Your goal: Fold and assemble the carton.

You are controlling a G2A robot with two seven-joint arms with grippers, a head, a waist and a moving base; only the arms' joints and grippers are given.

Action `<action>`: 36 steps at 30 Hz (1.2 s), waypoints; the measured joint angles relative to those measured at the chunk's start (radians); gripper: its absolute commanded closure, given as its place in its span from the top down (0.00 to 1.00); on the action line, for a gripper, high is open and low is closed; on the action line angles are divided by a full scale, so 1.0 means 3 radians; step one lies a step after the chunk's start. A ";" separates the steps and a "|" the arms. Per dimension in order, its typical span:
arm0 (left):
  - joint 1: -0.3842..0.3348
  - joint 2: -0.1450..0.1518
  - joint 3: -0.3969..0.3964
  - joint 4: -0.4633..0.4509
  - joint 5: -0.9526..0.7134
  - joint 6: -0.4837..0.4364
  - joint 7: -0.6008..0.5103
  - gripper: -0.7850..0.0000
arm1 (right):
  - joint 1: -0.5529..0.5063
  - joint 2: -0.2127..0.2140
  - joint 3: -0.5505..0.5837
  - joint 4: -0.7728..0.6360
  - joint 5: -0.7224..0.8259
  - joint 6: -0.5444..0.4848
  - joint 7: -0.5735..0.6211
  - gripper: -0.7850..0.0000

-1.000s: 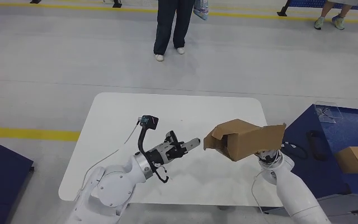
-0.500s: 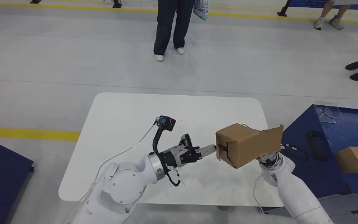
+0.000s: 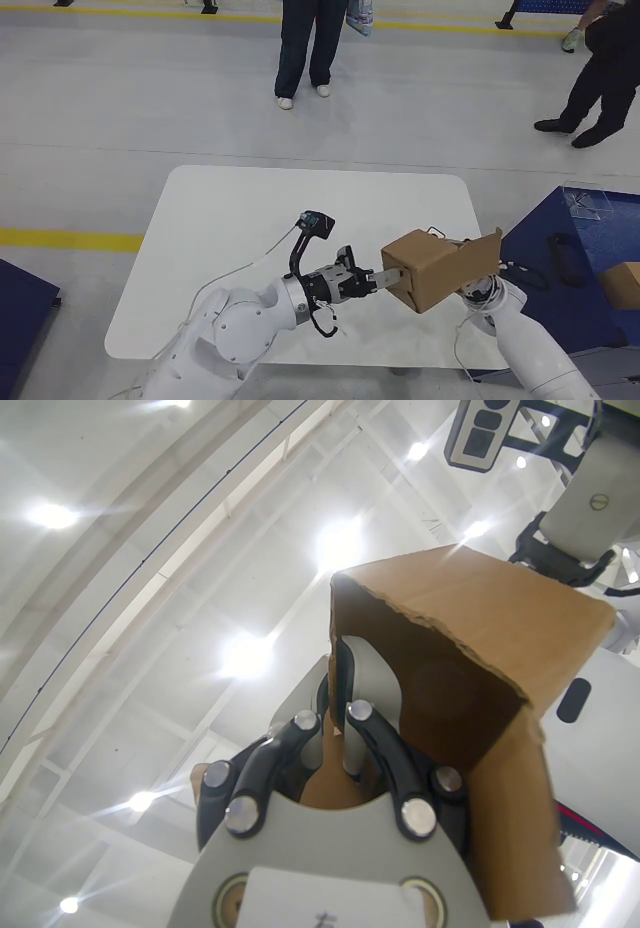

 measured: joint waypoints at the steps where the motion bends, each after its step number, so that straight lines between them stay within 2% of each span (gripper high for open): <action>1: -0.0014 -0.0004 0.0016 0.0017 0.0002 0.0012 -0.0004 1.00 | 0.0001 0.0007 -0.0013 -0.0004 0.0001 -0.0006 0.0006 0.00; 12: -0.0188 -0.0070 0.0198 0.0236 -0.0009 0.0056 0.0029 1.00 | 0.0046 0.0084 -0.0152 -0.0009 0.0040 -0.0058 0.0059 0.00; 21: -0.0191 -0.0075 0.0127 0.0242 0.0002 0.0112 0.0037 1.00 | 0.0128 0.0132 -0.0205 0.0096 0.0019 -0.0065 0.0065 0.00; 26: 0.0003 -0.0023 -0.0117 0.0034 -0.0021 0.0107 0.0028 1.00 | 0.0168 0.0142 -0.0189 0.0166 0.0050 -0.0019 0.0019 0.00; 31: 0.0340 0.0059 -0.0496 -0.0284 -0.0013 0.0060 -0.0003 1.00 | 0.0166 0.0142 -0.0189 0.0163 0.0049 -0.0021 0.0021 0.00; 36: 0.0658 0.0113 -0.0785 -0.0538 -0.0127 -0.0231 0.0037 1.00 | 0.0166 0.0142 -0.0189 0.0163 0.0049 -0.0021 0.0021 0.00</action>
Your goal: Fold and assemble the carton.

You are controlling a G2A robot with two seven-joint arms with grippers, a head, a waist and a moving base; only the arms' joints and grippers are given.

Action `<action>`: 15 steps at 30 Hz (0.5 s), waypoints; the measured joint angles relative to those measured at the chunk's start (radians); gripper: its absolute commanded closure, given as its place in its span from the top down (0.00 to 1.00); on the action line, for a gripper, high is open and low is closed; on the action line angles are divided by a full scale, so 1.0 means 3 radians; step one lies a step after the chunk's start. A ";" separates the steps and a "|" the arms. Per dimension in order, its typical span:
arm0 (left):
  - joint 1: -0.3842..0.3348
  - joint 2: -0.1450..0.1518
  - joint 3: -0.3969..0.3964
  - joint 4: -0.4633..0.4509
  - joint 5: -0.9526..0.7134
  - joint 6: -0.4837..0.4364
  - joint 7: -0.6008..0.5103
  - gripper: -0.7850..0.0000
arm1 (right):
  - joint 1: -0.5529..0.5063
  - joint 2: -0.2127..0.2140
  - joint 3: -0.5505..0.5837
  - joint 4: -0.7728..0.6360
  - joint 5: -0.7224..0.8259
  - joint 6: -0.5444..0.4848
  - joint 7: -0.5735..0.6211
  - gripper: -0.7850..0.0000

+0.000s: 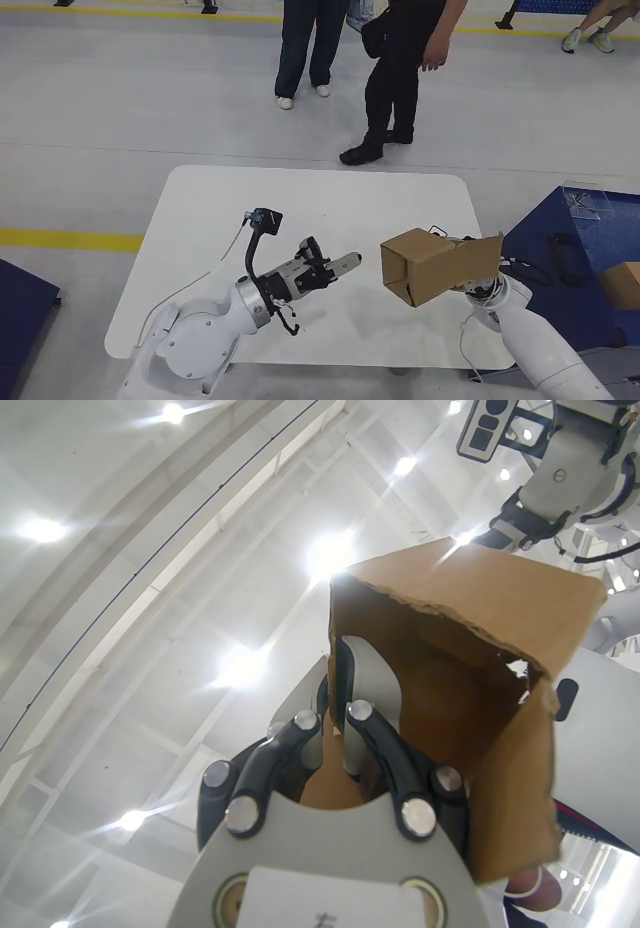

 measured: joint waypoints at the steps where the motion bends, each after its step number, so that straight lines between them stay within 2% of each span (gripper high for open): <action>1: 0.0038 0.0006 -0.0023 -0.0013 -0.0005 -0.0074 0.0004 1.00 | 0.0000 0.0000 0.0000 0.0000 0.0000 0.0000 0.0000 0.00; 6: 0.0133 0.0026 -0.0001 -0.0063 0.0033 -0.0550 -0.0016 1.00 | 0.0000 0.0000 0.0000 0.0000 0.0000 0.0000 0.0000 0.00; 13: 0.0131 0.0025 -0.0001 -0.0061 0.0034 -0.0513 -0.0016 1.00 | -0.0001 -0.0003 0.0013 -0.0021 0.0015 -0.0018 -0.0024 0.00; 15: 0.0131 0.0025 -0.0001 -0.0061 0.0034 -0.0513 -0.0016 1.00 | -0.0023 -0.0012 0.0073 -0.0119 0.0154 -0.0031 -0.0276 0.00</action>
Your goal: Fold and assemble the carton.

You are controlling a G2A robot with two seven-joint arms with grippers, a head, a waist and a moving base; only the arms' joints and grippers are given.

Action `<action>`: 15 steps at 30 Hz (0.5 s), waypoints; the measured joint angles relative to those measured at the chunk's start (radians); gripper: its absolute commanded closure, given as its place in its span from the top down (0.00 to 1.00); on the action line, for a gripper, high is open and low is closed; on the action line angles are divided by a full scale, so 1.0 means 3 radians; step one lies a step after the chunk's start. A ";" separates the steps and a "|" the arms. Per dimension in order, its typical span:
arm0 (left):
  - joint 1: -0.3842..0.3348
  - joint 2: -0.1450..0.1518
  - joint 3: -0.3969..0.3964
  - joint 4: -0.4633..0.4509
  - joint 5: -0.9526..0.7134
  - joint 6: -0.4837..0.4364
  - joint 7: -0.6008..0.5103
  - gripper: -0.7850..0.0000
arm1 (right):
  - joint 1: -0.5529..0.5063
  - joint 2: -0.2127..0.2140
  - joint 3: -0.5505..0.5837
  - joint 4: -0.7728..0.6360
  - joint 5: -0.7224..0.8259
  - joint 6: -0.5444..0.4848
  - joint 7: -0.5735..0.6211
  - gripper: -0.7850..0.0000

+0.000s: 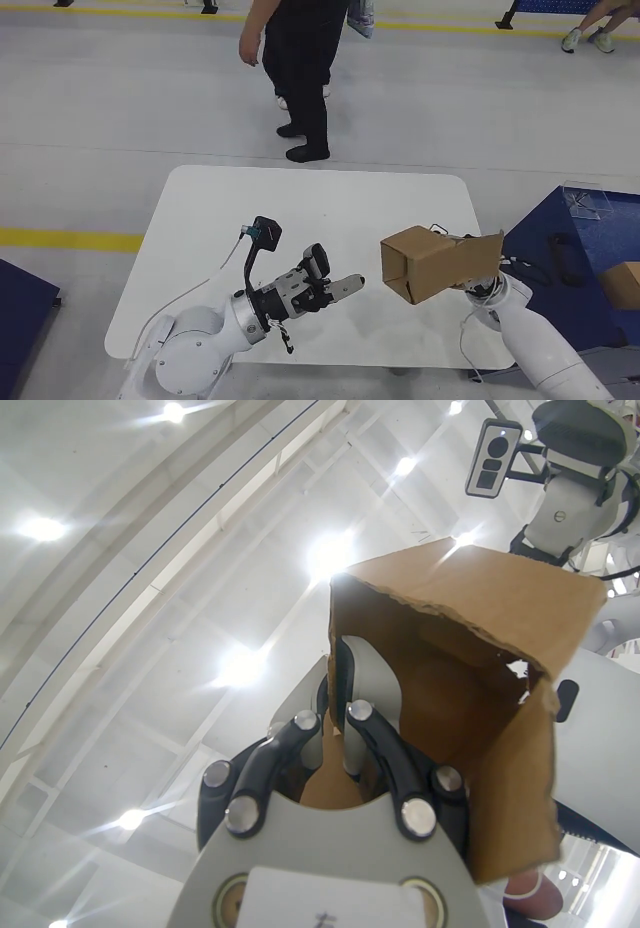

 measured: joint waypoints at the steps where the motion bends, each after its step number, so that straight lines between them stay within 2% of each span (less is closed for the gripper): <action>1: 0.0000 0.0000 0.0000 0.0000 0.0000 0.0000 0.0000 1.00 | -0.0013 -0.0001 0.0042 -0.0062 0.0096 0.0000 -0.0211 0.00; 5: 0.0000 0.0000 0.0000 0.0000 0.0000 0.0000 0.0000 1.00 | -0.0158 0.0005 0.0266 -0.0428 0.0534 -0.0185 -0.1435 0.00; 9: 0.0000 0.0000 0.0000 0.0000 0.0000 0.0000 0.0000 1.00 | -0.0438 0.0028 0.0532 -0.0934 0.0832 -0.0672 -0.2864 0.00; 15: 0.0000 0.0000 0.0000 0.0000 0.0000 0.0000 0.0000 1.00 | -0.0872 0.0073 0.0912 -0.1716 0.0890 -0.1324 -0.4875 0.00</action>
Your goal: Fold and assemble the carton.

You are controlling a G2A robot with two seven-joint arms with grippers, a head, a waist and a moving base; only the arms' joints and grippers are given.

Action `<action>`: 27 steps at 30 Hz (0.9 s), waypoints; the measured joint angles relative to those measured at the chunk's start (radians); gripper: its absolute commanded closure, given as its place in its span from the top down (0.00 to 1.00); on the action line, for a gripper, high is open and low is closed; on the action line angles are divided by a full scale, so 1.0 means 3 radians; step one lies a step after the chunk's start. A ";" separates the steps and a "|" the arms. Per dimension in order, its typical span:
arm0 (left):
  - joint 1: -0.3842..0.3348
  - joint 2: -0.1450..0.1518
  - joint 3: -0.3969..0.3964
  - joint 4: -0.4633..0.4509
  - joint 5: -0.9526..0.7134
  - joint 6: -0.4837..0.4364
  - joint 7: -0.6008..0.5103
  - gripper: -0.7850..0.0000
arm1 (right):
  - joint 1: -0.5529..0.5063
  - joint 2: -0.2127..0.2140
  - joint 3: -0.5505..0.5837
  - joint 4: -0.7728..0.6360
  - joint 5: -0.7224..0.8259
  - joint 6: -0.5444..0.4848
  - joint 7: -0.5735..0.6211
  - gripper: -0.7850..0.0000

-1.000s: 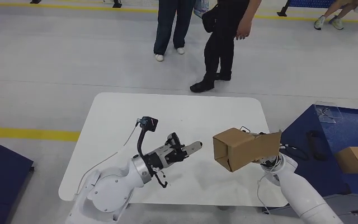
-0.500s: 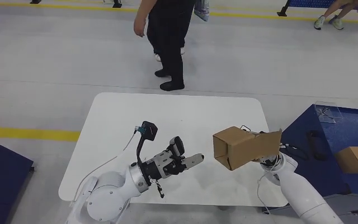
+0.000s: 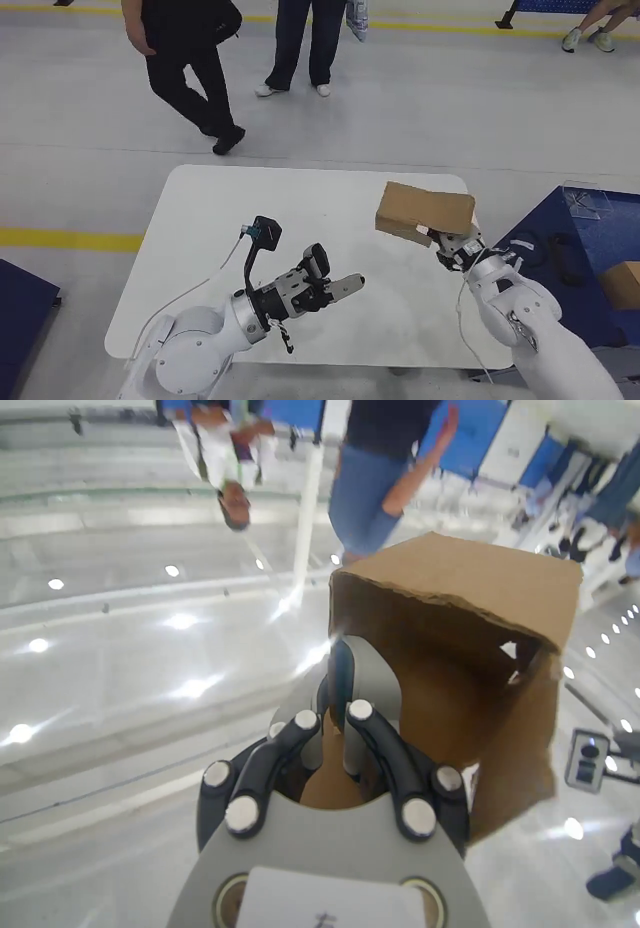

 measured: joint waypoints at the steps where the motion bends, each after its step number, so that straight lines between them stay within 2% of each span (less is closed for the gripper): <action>1: 0.0000 0.0000 0.0000 0.0000 0.0000 0.0000 0.0000 1.00 | -0.0060 0.0006 0.0052 -0.0108 -0.0011 -0.0066 -0.0279 0.00; 8: 0.0000 0.0000 0.0000 0.0000 0.0000 0.0000 0.0000 1.00 | -0.0264 0.0009 0.0278 -0.0729 0.0129 -0.0615 -0.2344 0.00; 9: 0.0000 0.0000 0.0000 0.0000 0.0000 0.0000 0.0000 1.00 | -0.0241 0.0002 0.0279 -0.0813 0.0216 -0.0737 -0.2707 0.00; 12: 0.0000 0.0000 0.0000 0.0000 0.0000 0.0000 0.0000 1.00 | -0.0109 -0.0023 0.0213 -0.0908 0.0474 -0.0995 -0.3474 0.00; 15: 0.0000 0.0000 0.0000 0.0000 0.0000 0.0000 0.0000 1.00 | 0.0109 -0.0061 0.0098 -0.0833 0.0843 -0.1191 -0.4026 0.00; 17: 0.0000 0.0000 0.0000 0.0000 0.0000 0.0000 0.0000 1.00 | 0.0257 -0.0087 0.0022 -0.0737 0.1087 -0.1290 -0.4263 0.00; 19: 0.0000 0.0000 0.0000 0.0000 0.0000 0.0000 0.0000 1.00 | 0.0403 -0.0121 -0.0059 -0.0526 0.1431 -0.1319 -0.4339 0.00; 23: 0.0000 0.0000 0.0000 0.0000 0.0000 0.0000 0.0000 1.00 | 0.0637 -0.0175 -0.0246 -0.0111 0.2046 -0.1424 -0.4205 0.00; 27: 0.0000 0.0000 0.0000 0.0000 0.0000 0.0000 0.0000 1.00 | 0.0883 -0.0237 -0.0521 0.0275 0.2588 -0.1698 -0.3934 0.00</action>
